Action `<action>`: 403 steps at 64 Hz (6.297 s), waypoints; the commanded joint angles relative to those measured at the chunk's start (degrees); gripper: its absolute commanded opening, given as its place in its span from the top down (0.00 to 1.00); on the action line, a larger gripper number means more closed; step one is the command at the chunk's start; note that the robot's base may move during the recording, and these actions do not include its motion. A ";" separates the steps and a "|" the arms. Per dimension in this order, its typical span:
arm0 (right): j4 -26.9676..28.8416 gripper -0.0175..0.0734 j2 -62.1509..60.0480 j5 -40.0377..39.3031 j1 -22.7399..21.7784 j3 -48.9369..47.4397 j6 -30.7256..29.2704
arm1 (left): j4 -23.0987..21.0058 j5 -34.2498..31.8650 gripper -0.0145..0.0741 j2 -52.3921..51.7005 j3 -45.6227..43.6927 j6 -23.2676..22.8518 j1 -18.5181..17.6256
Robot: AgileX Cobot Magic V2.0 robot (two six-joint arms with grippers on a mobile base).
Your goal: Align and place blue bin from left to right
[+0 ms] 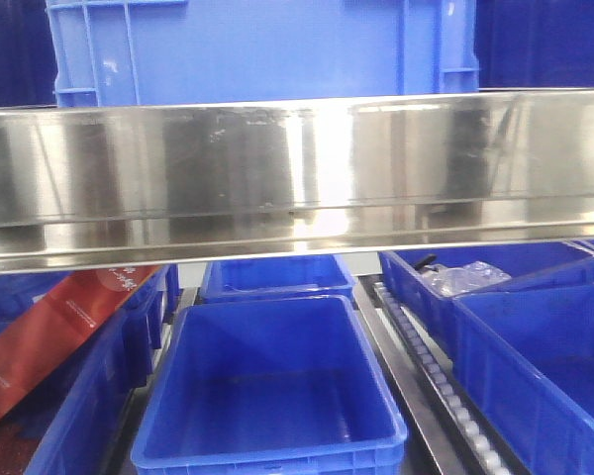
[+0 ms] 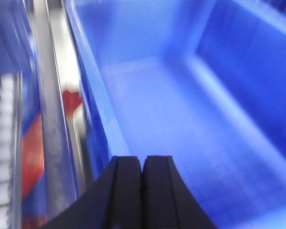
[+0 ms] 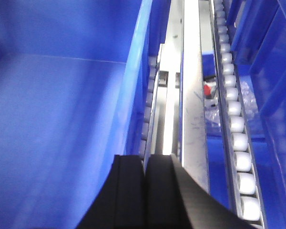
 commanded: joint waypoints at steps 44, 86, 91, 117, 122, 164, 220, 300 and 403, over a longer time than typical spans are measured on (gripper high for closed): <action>-0.75 0.98 -54.33 -34.21 0.32 65.14 -3.44 | 2.38 -14.21 0.96 -53.79 43.70 0.19 -0.05; -0.75 0.98 -95.83 -36.52 0.32 95.71 -3.44 | 2.15 -13.94 0.96 -70.16 57.02 0.19 -0.05; -0.75 0.98 -97.05 -36.32 0.32 96.34 -3.44 | 2.15 -14.06 0.96 -70.16 57.02 0.19 -0.05; -0.75 0.98 -97.10 -36.08 0.32 96.34 -3.44 | 2.15 -14.16 0.96 -70.16 57.02 0.19 -0.05; -0.75 0.98 -97.10 -36.08 0.32 96.34 -3.44 | 2.15 -14.16 0.96 -70.16 57.02 0.19 -0.05; -0.75 0.98 -97.10 -36.08 0.32 96.34 -3.44 | 0.53 -18.40 0.96 -72.51 63.40 2.08 2.87; -0.75 0.98 -97.10 -36.08 0.32 96.34 -3.44 | -0.39 -38.14 0.96 -74.38 83.90 5.22 13.90; 1.85 0.98 -97.20 -41.13 -8.52 101.44 -3.44 | -0.39 -38.14 0.96 -74.38 83.90 5.22 13.90; 3.89 0.98 -99.81 -50.77 -15.09 116.07 -3.44 | -0.39 -38.14 0.96 -74.38 83.90 5.22 14.03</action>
